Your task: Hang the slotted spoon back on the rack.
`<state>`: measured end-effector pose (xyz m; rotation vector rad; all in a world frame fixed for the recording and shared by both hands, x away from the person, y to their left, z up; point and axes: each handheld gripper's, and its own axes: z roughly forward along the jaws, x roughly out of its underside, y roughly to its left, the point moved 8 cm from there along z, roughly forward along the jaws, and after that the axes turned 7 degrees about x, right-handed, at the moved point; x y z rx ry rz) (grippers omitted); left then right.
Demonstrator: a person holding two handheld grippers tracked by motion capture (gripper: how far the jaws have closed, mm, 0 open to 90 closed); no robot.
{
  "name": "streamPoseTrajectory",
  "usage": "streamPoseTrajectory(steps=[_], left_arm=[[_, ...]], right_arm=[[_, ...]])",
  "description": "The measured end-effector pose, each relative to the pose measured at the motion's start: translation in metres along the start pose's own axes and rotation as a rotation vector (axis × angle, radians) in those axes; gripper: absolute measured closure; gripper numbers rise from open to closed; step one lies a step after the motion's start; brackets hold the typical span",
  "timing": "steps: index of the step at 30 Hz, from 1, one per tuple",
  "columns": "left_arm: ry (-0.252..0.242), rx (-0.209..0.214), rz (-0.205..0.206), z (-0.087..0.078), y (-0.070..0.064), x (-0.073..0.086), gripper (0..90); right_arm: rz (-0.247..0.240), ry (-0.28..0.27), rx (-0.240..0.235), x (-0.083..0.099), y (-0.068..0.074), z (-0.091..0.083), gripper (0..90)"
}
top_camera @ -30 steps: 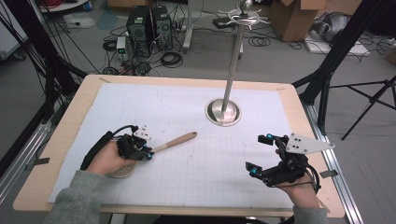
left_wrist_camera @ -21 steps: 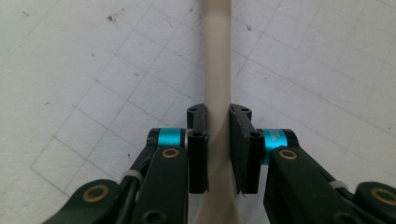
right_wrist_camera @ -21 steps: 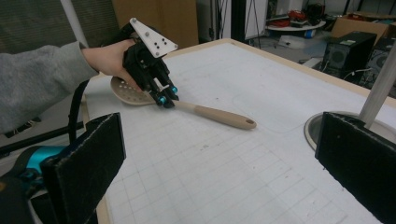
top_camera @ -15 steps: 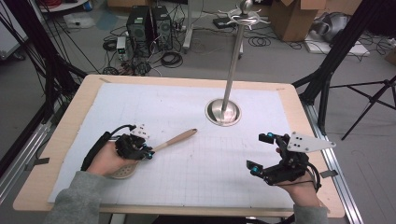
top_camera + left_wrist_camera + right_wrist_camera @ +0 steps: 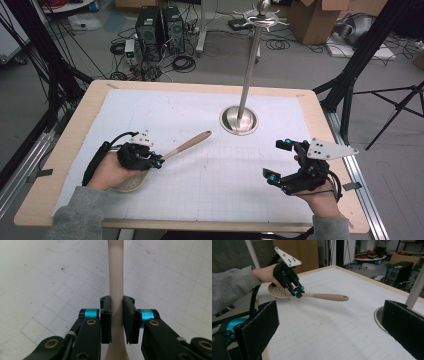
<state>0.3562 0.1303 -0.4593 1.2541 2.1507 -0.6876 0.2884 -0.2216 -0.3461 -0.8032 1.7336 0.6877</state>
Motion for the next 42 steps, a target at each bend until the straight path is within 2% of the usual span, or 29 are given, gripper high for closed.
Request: streamPoseTrajectory(steps=[3, 7, 16, 21, 23, 28, 37, 42], left_arm=[[-0.032, -0.003, -0.003, -0.007, 0.000, -0.004, 77.9], [-0.042, -0.001, -0.005, -0.010, -0.001, -0.004, 77.9], [-0.094, -0.030, 0.005, -0.026, 0.000, -0.011, 77.9], [-0.114, -0.026, 0.006, -0.031, 0.000, -0.017, 77.9], [-0.139, -0.020, 0.013, -0.033, -0.001, -0.025, 77.9], [-0.158, -0.008, 0.019, -0.036, -0.004, -0.040, 77.9], [-0.184, -0.003, 0.028, -0.045, -0.006, -0.062, 77.9], [-0.178, -0.007, 0.044, -0.048, -0.008, -0.072, 77.9]], right_arm=[[-0.007, 0.003, -0.004, 0.001, 0.000, 0.002, 0.4], [-0.004, 0.005, -0.010, 0.001, -0.001, 0.003, 0.3], [-0.004, -0.022, -0.010, -0.004, -0.003, 0.001, 0.4], [0.001, -0.029, -0.008, -0.006, -0.004, 0.000, 0.4], [0.006, -0.035, -0.007, -0.007, -0.004, -0.001, 0.3], [0.006, -0.043, -0.004, -0.008, -0.006, -0.001, 0.3], [0.008, -0.056, -0.008, -0.011, -0.005, -0.003, 0.4], [0.000, -0.080, -0.023, -0.019, -0.001, -0.007, 0.4]])
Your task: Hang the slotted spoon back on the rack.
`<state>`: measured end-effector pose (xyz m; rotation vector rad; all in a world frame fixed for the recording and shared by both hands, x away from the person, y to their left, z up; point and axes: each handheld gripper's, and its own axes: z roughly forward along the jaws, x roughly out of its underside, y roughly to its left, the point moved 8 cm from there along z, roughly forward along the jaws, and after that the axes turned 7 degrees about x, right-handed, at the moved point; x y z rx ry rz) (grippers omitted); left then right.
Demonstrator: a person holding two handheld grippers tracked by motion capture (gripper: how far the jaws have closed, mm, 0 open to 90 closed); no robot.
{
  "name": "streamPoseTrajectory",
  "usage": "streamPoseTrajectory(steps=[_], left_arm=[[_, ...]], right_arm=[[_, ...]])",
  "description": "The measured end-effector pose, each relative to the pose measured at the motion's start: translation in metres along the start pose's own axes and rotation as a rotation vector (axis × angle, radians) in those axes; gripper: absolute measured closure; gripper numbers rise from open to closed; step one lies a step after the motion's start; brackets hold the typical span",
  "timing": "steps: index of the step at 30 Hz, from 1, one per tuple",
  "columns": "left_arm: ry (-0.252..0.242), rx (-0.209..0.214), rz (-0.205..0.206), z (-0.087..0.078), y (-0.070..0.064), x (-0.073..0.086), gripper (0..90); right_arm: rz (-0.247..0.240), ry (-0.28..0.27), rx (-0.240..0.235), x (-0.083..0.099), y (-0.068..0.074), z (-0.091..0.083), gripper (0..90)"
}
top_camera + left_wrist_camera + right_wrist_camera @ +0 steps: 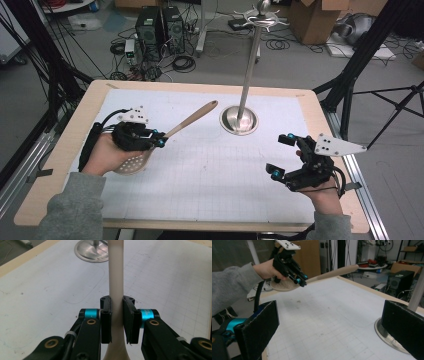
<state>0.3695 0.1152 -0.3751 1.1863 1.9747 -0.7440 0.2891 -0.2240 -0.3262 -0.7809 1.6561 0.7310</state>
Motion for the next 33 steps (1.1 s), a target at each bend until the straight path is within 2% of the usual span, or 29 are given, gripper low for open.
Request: streamPoseTrajectory(steps=[6, 9, 13, 20, 28, 33], left_arm=[[-0.028, 0.004, 0.001, -0.004, -0.001, -0.016, 77.9], [-0.028, 0.018, -0.007, -0.005, -0.002, -0.022, 77.9], [-0.024, 0.022, 0.005, -0.005, -0.003, -0.028, 77.9], [-0.048, 0.038, 0.004, -0.006, 0.001, -0.048, 77.8], [-0.050, 0.025, 0.000, -0.009, 0.008, -0.059, 77.8], [-0.072, 0.052, -0.012, -0.009, 0.008, -0.066, 77.8]], right_arm=[[-0.011, -0.020, 0.009, -0.006, 0.001, -0.005, 0.3], [-0.002, -0.020, 0.016, -0.005, -0.001, -0.007, 0.3], [-0.003, -0.019, 0.016, -0.005, -0.001, -0.007, 0.3], [-0.004, -0.023, 0.020, -0.005, -0.003, -0.008, 0.3], [-0.001, -0.032, 0.022, -0.006, -0.004, -0.011, 0.3], [0.010, -0.036, 0.024, -0.006, -0.005, -0.013, 0.3]])
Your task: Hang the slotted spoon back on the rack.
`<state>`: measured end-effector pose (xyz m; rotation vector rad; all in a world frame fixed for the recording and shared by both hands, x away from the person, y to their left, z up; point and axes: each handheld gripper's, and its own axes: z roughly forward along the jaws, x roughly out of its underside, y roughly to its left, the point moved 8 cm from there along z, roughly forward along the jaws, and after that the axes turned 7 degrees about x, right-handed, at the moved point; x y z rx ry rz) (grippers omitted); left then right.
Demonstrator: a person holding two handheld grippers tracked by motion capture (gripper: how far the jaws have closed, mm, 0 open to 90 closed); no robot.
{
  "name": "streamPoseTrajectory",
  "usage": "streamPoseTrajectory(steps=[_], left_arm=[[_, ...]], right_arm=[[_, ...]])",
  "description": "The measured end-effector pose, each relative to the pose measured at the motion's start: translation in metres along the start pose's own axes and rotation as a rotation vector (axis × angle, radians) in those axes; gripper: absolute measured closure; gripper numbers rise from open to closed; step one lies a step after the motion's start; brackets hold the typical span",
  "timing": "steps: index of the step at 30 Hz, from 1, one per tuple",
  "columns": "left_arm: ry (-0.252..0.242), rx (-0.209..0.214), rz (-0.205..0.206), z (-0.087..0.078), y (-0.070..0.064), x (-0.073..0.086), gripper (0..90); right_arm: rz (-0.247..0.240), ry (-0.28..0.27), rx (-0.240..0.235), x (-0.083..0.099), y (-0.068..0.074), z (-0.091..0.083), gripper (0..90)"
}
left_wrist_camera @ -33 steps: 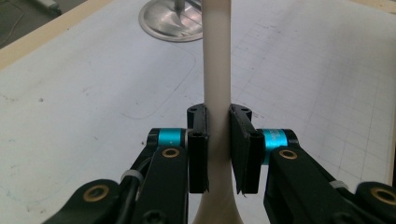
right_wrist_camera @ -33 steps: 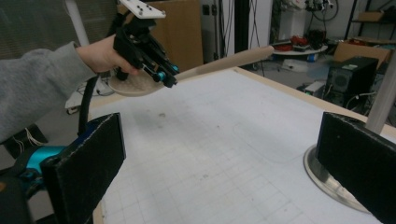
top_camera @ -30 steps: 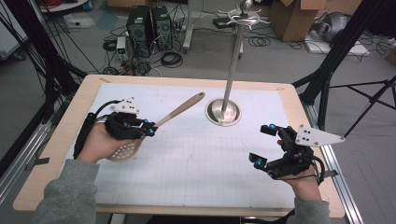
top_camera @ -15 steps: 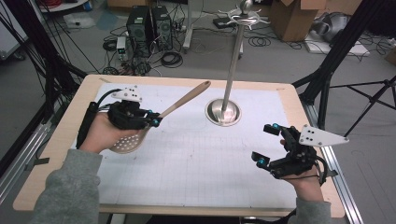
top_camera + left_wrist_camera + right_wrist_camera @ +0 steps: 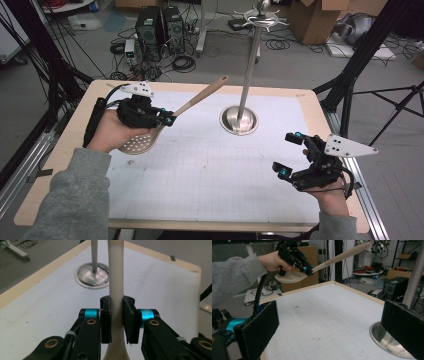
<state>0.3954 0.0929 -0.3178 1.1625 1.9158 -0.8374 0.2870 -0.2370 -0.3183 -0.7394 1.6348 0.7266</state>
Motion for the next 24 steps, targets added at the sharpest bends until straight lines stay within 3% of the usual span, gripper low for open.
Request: streamPoseTrajectory(steps=[15, 24], left_arm=[[-0.017, -0.006, 0.019, -0.005, 0.010, -0.023, 77.9], [-0.040, 0.001, 0.018, -0.006, 0.015, -0.036, 77.8]], right_arm=[[0.011, -0.005, -0.002, 0.002, -0.005, -0.003, 0.3], [-0.009, -0.003, -0.007, 0.002, -0.005, -0.003, 0.3]])
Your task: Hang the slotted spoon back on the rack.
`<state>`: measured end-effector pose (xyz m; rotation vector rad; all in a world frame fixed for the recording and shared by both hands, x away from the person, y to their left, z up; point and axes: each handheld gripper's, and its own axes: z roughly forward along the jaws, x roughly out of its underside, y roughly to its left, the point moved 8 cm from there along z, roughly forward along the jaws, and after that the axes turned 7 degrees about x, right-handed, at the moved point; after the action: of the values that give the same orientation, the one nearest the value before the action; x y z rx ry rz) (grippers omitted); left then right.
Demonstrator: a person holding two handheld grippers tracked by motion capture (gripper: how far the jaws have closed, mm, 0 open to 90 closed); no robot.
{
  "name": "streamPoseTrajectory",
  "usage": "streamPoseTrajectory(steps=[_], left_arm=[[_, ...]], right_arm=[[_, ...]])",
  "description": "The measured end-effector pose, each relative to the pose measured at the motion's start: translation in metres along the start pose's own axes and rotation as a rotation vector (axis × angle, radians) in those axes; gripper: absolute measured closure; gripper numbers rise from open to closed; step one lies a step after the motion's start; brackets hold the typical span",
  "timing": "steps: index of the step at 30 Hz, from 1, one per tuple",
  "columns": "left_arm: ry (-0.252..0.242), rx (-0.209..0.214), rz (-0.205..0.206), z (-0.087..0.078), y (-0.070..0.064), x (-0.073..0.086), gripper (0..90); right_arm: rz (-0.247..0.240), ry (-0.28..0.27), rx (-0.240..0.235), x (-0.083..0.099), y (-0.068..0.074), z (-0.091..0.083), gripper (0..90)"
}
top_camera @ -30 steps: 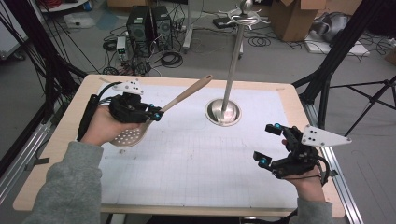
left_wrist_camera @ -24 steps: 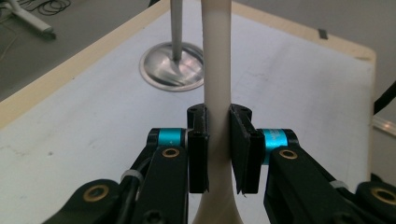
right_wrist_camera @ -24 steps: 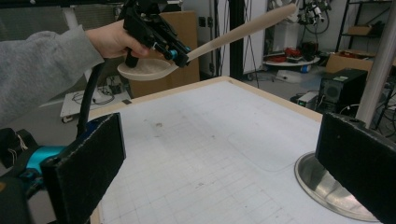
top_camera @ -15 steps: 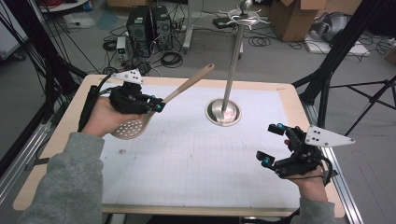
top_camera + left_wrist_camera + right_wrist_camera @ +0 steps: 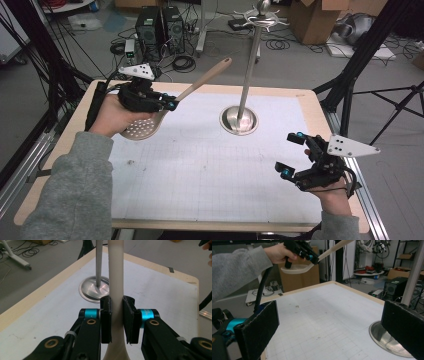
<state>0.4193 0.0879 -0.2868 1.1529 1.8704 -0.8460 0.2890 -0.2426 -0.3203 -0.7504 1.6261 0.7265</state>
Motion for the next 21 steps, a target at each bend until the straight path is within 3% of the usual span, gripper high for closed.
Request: streamPoseTrajectory(steps=[6, 21], left_arm=[[-0.027, 0.010, -0.005, -0.002, 0.003, -0.011, 77.9], [-0.053, 0.040, 0.037, -0.011, 0.012, -0.031, 77.9]], right_arm=[[0.003, 0.015, -0.004, 0.002, 0.001, 0.003, 0.4], [0.003, 0.005, 0.023, 0.002, -0.005, -0.002, 0.3]])
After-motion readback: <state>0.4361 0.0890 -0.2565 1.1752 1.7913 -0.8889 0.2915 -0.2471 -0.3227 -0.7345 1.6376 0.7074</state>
